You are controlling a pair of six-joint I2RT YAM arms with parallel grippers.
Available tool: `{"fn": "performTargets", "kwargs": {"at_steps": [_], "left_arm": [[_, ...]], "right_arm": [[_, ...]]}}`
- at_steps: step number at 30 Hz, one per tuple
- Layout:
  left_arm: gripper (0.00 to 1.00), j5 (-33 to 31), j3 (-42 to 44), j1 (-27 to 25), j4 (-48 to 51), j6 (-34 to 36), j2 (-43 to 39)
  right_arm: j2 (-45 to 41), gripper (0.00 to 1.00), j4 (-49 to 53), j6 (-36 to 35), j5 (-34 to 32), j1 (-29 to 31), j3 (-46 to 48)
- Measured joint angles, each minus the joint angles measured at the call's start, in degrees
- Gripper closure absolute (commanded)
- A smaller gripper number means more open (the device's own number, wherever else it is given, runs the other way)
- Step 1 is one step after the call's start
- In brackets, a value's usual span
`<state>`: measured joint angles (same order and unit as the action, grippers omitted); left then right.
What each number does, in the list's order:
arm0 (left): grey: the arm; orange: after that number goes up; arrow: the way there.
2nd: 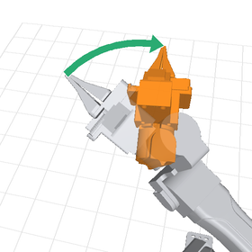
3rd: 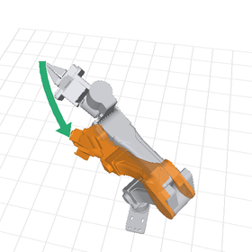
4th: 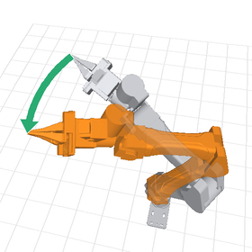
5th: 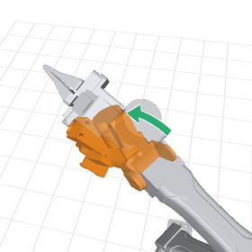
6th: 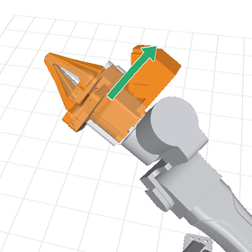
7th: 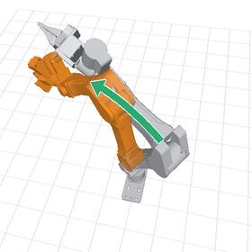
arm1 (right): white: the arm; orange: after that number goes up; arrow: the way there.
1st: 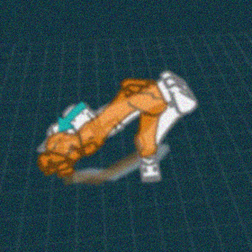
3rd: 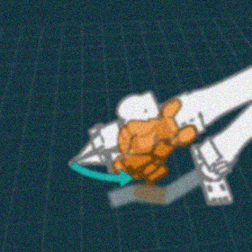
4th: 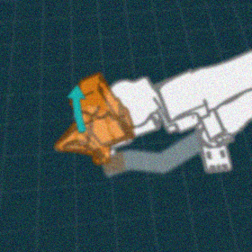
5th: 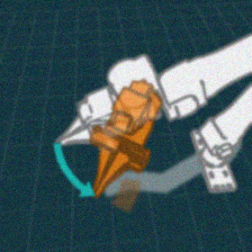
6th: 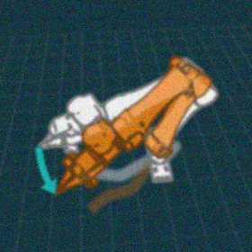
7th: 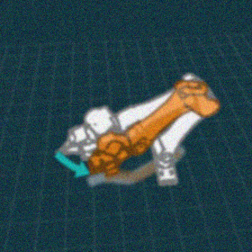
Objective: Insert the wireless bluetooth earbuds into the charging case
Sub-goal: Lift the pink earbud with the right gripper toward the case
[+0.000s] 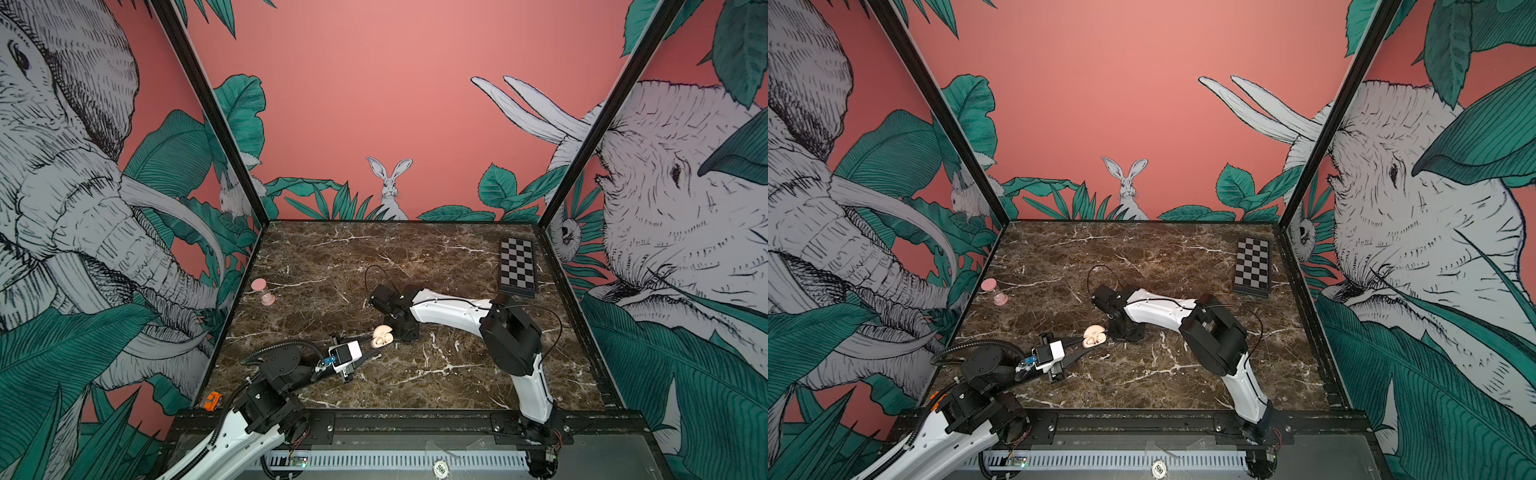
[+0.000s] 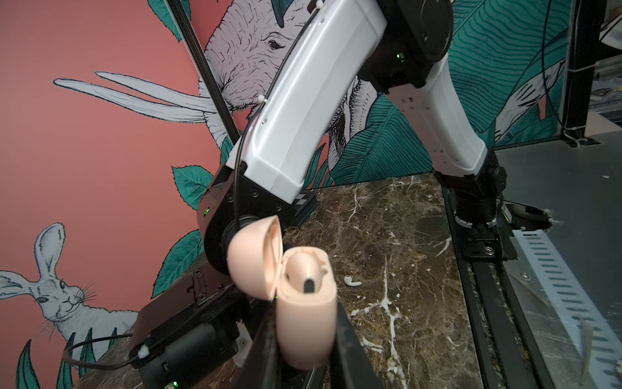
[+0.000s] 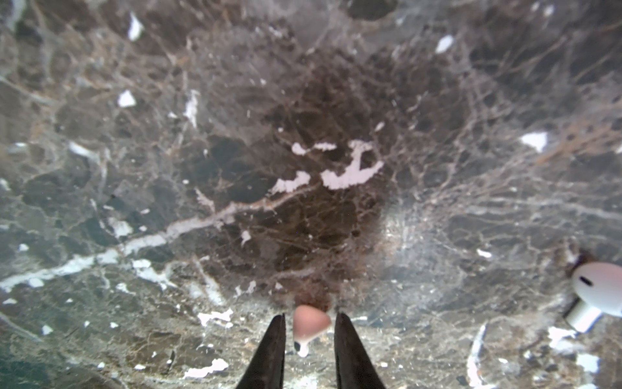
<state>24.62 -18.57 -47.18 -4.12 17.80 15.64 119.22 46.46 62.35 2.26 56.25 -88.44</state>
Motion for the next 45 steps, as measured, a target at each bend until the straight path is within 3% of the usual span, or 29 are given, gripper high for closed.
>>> {"fn": "performTargets", "kwargs": {"at_steps": [31,45], "left_arm": [[1.00,-0.02,0.00,-0.04,0.02,0.26,-0.04],[1.00,-0.02,0.00,-0.04,-0.02,0.26,0.50]], "right_arm": [[-2.05,0.89,-5.77,1.33,0.83,-0.66,4.66],[-10.82,0.89,-13.03,1.27,0.33,-2.62,14.58]]}}
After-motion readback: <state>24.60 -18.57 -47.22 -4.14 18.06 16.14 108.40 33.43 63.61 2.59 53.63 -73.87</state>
